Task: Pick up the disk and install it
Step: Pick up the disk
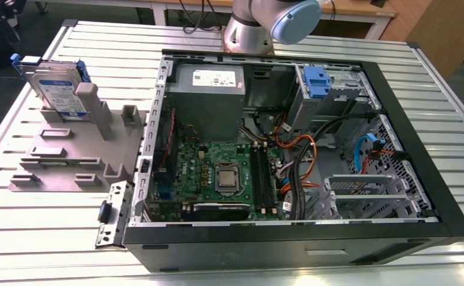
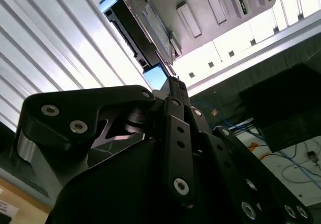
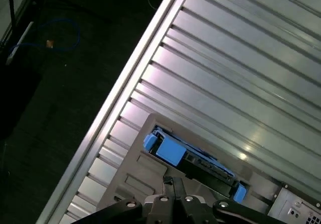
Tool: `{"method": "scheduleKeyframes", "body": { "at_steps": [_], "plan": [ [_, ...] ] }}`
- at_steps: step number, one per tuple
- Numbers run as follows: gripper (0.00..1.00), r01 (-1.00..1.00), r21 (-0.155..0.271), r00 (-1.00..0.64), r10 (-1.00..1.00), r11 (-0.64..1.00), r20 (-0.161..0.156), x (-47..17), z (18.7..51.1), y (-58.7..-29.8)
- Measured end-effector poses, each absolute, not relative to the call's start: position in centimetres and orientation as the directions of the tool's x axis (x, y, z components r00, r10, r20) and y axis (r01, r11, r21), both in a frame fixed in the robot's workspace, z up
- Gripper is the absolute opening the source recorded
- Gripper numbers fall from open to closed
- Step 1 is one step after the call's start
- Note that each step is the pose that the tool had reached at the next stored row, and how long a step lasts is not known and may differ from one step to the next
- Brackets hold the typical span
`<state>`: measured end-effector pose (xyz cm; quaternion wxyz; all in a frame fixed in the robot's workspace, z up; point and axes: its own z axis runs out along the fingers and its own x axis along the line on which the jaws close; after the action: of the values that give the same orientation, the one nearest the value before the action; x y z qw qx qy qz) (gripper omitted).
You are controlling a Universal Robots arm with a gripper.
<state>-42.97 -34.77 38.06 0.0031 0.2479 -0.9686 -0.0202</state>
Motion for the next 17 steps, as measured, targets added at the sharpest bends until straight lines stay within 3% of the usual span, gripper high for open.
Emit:
{"method": "scheduleKeyframes", "body": {
  "at_steps": [17],
  "plan": [
    [0.11, -0.663, 0.041, -0.748, -0.663, 0.748, -0.004, -42.97, 38.05, -34.77]
  ]
}}
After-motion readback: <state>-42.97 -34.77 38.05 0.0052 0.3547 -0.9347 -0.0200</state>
